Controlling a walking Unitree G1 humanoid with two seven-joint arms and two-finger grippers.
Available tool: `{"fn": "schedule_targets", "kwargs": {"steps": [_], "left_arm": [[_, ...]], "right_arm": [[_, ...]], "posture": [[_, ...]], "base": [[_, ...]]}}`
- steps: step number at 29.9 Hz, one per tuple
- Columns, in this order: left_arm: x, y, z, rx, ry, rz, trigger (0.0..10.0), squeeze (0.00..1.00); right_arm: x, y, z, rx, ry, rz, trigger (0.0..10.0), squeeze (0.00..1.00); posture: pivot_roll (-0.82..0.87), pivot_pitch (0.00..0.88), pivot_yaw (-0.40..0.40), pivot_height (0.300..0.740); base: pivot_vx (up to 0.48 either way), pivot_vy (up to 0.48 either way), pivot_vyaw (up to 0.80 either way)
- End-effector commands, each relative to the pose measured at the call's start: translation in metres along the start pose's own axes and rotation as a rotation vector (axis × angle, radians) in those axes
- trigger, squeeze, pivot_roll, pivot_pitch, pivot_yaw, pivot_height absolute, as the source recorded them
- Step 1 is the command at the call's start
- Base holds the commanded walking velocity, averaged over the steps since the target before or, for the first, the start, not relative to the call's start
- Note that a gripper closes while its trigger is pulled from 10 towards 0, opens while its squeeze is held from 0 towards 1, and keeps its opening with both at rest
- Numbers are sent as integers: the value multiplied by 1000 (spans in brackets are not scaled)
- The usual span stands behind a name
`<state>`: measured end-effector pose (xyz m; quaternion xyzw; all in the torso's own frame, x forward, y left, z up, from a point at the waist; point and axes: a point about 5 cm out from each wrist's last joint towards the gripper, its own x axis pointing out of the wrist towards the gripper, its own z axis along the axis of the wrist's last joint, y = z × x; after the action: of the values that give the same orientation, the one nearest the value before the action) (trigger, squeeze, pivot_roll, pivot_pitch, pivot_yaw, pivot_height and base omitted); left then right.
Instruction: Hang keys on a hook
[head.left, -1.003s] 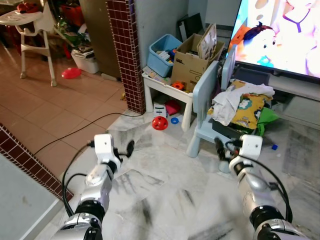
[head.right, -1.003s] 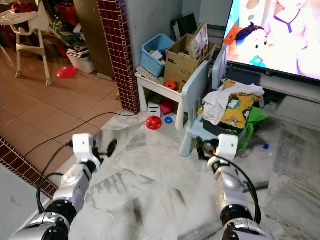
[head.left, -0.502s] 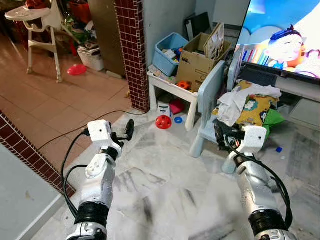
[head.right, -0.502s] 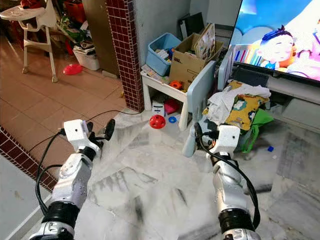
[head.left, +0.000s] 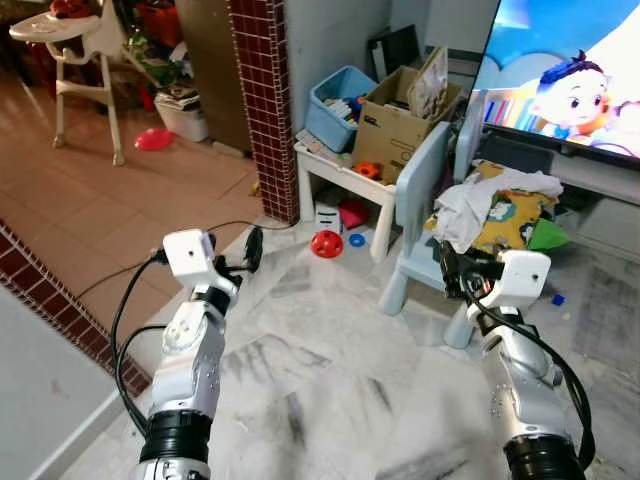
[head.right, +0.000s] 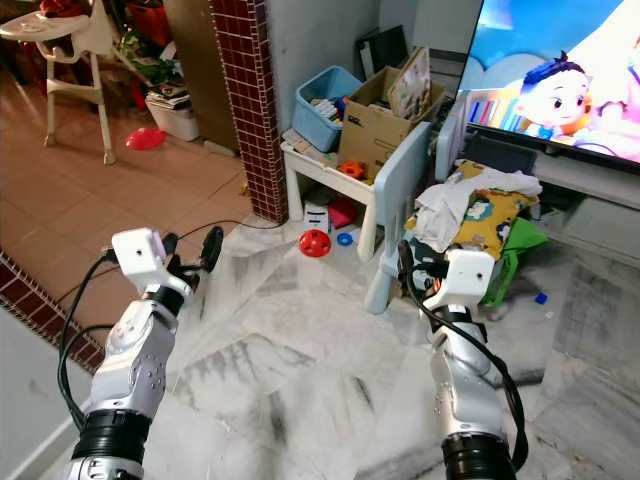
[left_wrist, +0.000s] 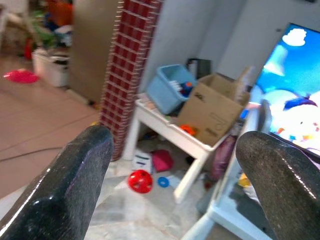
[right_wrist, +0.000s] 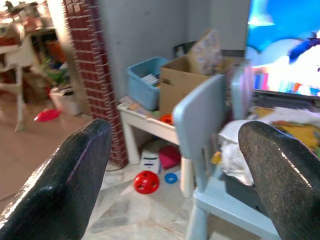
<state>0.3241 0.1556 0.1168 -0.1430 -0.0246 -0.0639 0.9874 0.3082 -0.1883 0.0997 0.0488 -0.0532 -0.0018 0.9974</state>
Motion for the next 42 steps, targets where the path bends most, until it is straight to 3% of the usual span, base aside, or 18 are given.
{"fn": "schedule_targets", "kwargs": {"steps": [1, 11, 16, 22, 42], "left_arm": [[1, 2, 2, 10, 7, 5, 10000, 0], [5, -4, 6, 58, 16, -32, 10000, 0], [10, -3, 10, 54, 0, 6, 10000, 0], [14, -2, 13, 40, -9, 45, 10000, 0], [20, -8, 8, 69, 24, 20, 10000, 0]], "right_arm": [[5, 4, 8, -23, -19, 21, 10000, 0], [9, 3, 18, -73, -37, 34, 10000, 0], [11, 3, 25, -86, -58, 39, 10000, 0], [13, 5, 23, -93, -48, 47, 10000, 0], [16, 5, 22, -105, -43, 37, 10000, 0]], "posture": [[-50, 0, 13, 740], [-53, 0, 8, 740], [-58, 0, 3, 740], [-53, 0, 2, 740], [-55, 0, 13, 740]], "base": [[0, 0, 800], [0, 0, 800], [0, 0, 800], [0, 0, 800], [0, 0, 800]]}}
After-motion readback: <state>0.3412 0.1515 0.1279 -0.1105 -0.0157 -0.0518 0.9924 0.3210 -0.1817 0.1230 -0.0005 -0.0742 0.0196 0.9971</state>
